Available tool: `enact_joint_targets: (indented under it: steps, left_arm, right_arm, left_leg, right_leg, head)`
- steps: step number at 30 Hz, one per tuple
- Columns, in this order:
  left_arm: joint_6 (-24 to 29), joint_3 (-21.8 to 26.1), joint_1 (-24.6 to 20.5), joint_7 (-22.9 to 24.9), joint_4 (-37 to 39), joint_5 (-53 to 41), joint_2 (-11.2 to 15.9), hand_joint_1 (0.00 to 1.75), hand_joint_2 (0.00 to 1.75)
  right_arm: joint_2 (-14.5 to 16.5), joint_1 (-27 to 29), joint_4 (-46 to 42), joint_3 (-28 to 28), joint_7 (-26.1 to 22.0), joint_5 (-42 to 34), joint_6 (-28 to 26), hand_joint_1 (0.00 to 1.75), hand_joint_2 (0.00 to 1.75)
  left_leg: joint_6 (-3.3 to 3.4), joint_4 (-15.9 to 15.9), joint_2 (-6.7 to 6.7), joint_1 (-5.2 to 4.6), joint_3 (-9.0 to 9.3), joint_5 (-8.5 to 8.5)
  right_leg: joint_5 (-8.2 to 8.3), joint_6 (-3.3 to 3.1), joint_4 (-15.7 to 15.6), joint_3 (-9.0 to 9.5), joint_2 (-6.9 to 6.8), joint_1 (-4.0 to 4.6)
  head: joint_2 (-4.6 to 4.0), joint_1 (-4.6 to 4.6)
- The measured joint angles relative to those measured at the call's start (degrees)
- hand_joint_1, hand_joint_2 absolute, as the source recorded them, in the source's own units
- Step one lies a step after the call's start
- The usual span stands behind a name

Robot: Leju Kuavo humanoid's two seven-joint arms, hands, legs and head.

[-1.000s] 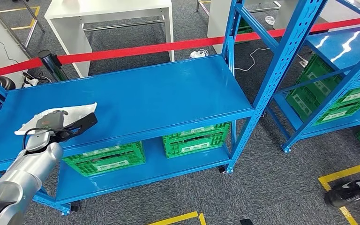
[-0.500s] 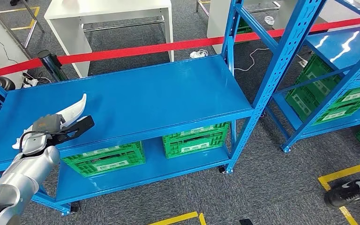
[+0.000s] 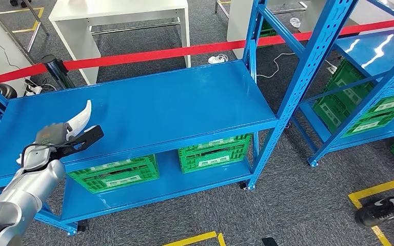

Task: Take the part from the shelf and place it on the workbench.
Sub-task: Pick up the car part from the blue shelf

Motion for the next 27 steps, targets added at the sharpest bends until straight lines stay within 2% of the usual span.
enact_joint_targets:
  steps: [4, 8, 12, 16, 18, 21, 24, 27]
  left_arm:
    - [5.8, 0.3, 0.6, -3.2, 0.0, 1.1, 0.0, 1.75, 1.75]
    - [10.4, 3.0, 1.0, -11.9, -0.7, 8.5, -0.6, 1.75, 1.75]
    - [8.9, 8.1, 0.5, -21.3, -2.8, 18.8, -1.9, 1.75, 1.75]
    - [3.1, 12.6, 0.0, -29.5, -7.7, 30.9, -3.3, 1.75, 1.75]
    - [-1.2, 13.8, 0.8, -30.6, -13.2, 39.2, -3.8, 1.75, 1.75]
    - [-5.0, 13.7, 3.8, -27.4, -25.4, 50.7, -3.8, 1.75, 1.75]
    - [-5.7, 13.1, 6.9, -25.5, -36.5, 58.0, -3.5, 1.75, 1.75]
    - [-3.7, 12.9, 10.3, -25.2, -45.8, 61.5, -3.5, 1.75, 1.75]
  right_arm:
    - [0.0, 0.0, 0.0, 0.0, 0.0, 0.1, -0.1, 0.0, 0.0]
    - [0.0, 0.0, 0.0, -0.1, -0.2, 0.3, -0.3, 0.0, 0.0]
    - [0.0, 0.0, 0.0, -0.3, -0.3, 0.8, -0.4, 0.0, 0.0]
    - [0.0, 0.0, 0.0, -0.7, -0.7, 1.1, -0.5, 0.0, 0.0]
    - [0.0, 0.1, 0.0, -1.1, -1.3, 1.0, -0.6, 0.0, 0.0]
    - [0.0, 0.3, 0.0, -1.8, -2.0, 1.0, -0.7, 0.0, 0.0]
    - [0.0, 0.6, 0.0, -2.4, -2.3, 0.9, -0.7, 0.0, 0.0]
    - [0.0, 0.8, 0.0, -2.9, -2.3, 1.0, -0.8, 0.0, 0.0]
  left_leg:
    - [0.0, 0.0, 0.01, 0.0, 0.0, 0.0]
    - [0.0, 0.0, 0.0, 0.0, -0.01, 0.0]
    - [0.0, 0.0, 0.01, 0.0, -0.03, 0.0]
    - [0.0, 0.0, 0.03, 0.0, -0.03, 0.0]
    - [0.0, 0.0, 0.03, 0.0, -0.03, -0.01]
    - [0.03, 0.0, 0.04, 0.0, -0.03, -0.05]
    - [0.02, 0.0, 0.04, 0.0, -0.04, -0.09]
    - [0.03, 0.0, 0.05, 0.0, -0.03, -0.13]
  right_leg:
    - [0.0, 0.0, 0.0, -0.01, 0.0, 0.0]
    - [0.0, 0.0, 0.0, -0.02, 0.0, 0.0]
    - [0.0, 0.0, -0.1, -0.03, 0.0, 0.0]
    - [0.01, 0.01, -0.1, -0.03, 0.01, 0.0]
    - [0.01, 0.01, -0.1, -0.03, 0.02, 0.0]
    - [0.0, 0.01, -0.1, -0.04, 0.05, 0.0]
    - [-0.03, 0.01, -0.1, -0.04, 0.04, 0.01]
    - [-0.06, 0.02, -0.1, -0.04, 0.03, 0.01]
  head:
    - [0.0, 0.0]
    - [0.0, 0.0]
    - [0.0, 0.0]
    - [0.0, 0.0]
    - [0.0, 0.01]
    - [0.0, 0.0]
    - [0.0, 0.0]
    - [0.0, 0.0]
